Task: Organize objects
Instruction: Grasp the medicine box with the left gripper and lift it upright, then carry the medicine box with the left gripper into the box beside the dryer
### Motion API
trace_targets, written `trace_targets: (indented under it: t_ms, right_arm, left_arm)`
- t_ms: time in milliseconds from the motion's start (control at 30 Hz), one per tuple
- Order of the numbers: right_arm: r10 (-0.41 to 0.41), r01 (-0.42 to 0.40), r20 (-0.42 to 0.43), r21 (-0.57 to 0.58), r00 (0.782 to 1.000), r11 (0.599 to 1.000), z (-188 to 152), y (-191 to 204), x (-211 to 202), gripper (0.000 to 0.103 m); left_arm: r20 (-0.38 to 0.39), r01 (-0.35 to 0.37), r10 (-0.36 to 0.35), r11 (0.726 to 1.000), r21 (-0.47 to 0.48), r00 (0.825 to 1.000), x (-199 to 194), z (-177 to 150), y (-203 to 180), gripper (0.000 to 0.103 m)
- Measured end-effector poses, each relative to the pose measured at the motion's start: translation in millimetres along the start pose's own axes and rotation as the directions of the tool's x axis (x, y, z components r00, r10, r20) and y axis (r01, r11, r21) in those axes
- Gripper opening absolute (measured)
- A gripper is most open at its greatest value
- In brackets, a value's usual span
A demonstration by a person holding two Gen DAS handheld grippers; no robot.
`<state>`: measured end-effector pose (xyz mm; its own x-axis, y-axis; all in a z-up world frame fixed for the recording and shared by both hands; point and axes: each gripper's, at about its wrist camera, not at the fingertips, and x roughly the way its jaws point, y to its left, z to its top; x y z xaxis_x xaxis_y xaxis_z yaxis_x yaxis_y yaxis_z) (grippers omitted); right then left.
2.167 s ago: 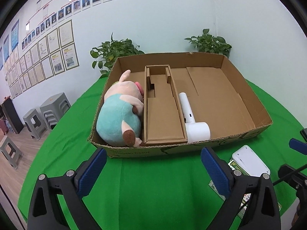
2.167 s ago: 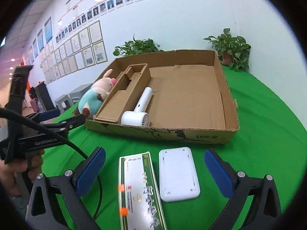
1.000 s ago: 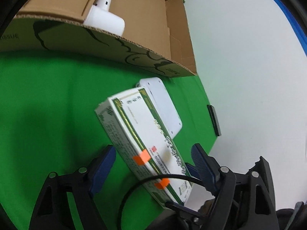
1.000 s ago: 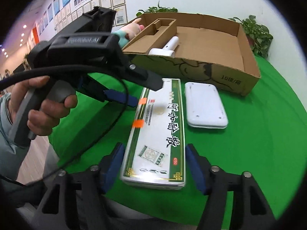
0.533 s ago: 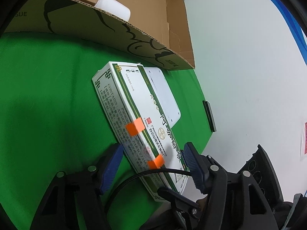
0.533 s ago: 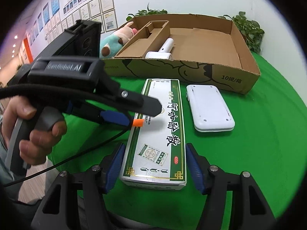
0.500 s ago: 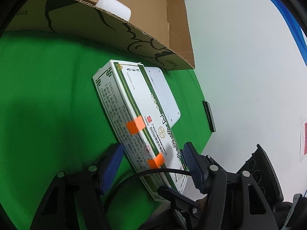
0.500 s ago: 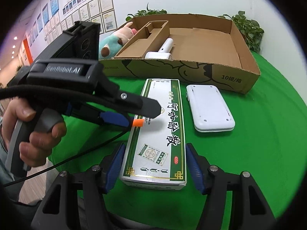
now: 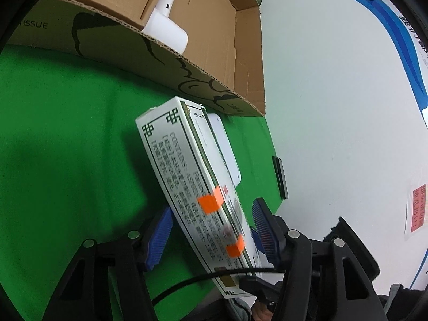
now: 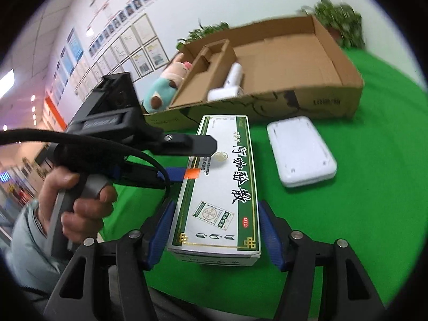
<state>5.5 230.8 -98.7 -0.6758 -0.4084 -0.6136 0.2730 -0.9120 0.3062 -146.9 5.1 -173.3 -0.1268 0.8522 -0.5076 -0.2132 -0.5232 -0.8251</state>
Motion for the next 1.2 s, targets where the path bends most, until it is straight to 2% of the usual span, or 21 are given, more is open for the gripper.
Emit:
trace_targets:
  t_ms: [33, 67, 267, 367, 533, 667, 800, 1000, 1200]
  right_arm:
    - [-0.009, 0.009, 0.009, -0.028, 1.0, 1.0, -0.4, 3.2, -1.5, 0.061]
    - [-0.014, 0.015, 0.018, -0.051, 1.0, 0.999, -0.9, 5.9, -3.1, 0.061]
    - [-0.034, 0.04, 0.057, -0.099, 0.998, 0.994, 1.1, 11.8, -7.9, 0.061]
    - [-0.067, 0.077, 0.074, -0.136, 0.995, 0.988, 4.3, 17.4, -7.3, 0.061]
    - [-0.061, 0.079, 0.122, -0.149, 0.991, 0.986, 20.9, 20.1, -8.5, 0.06]
    - [-0.054, 0.078, 0.153, -0.158, 0.987, 0.984, 39.3, 22.2, -5.5, 0.06]
    - [-0.042, 0.077, 0.209, -0.163, 0.977, 0.984, 62.8, 20.7, -5.7, 0.059]
    - [-0.033, 0.079, 0.275, -0.156, 0.961, 0.985, 93.8, 12.9, -13.5, 0.059]
    - [-0.03, 0.078, 0.324, -0.136, 0.946, 0.988, 126.6, 0.1, -12.7, 0.059]
  left_arm:
    - [-0.003, 0.001, -0.001, 1.0, 0.004, 1.0, 0.3, 0.6, -0.7, 0.049]
    - [-0.009, 0.004, -0.004, 1.0, 0.009, 1.0, 0.8, 0.5, -1.4, 0.047]
    - [0.043, 0.009, -0.013, 0.997, 0.08, 0.999, -13.2, -0.9, -20.1, 0.041]
    - [0.086, -0.017, 0.004, 0.99, 0.143, 0.996, -25.4, 0.8, -37.1, 0.039]
    - [0.147, -0.059, 0.026, 0.973, 0.224, 0.989, -47.6, 8.5, -62.4, 0.035]
    - [0.204, -0.149, 0.085, 0.935, 0.323, 0.975, -64.8, 16.6, -94.1, 0.035]
    - [0.257, -0.211, 0.111, 0.891, 0.403, 0.96, -71.4, 29.2, -126.5, 0.035]
    - [0.303, -0.258, 0.117, 0.835, 0.486, 0.946, -46.5, 52.5, -177.8, 0.035]
    - [0.345, -0.303, 0.122, 0.787, 0.538, 0.93, -51.7, 83.7, -228.2, 0.035]
